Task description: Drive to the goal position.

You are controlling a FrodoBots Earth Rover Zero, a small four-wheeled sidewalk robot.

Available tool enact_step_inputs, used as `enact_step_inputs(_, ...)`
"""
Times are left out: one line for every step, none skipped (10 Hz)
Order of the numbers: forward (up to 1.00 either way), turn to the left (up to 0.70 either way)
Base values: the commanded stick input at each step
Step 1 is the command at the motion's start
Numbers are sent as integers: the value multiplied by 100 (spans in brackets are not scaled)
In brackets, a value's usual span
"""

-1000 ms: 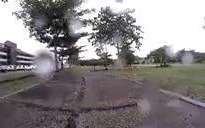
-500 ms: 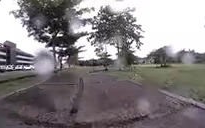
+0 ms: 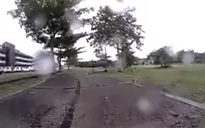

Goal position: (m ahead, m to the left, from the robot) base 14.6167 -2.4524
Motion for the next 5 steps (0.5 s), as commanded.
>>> enact_step_inputs(69,0)
enact_step_inputs(69,0)
enact_step_inputs(69,0)
enact_step_inputs(69,0)
enact_step_inputs(69,0)
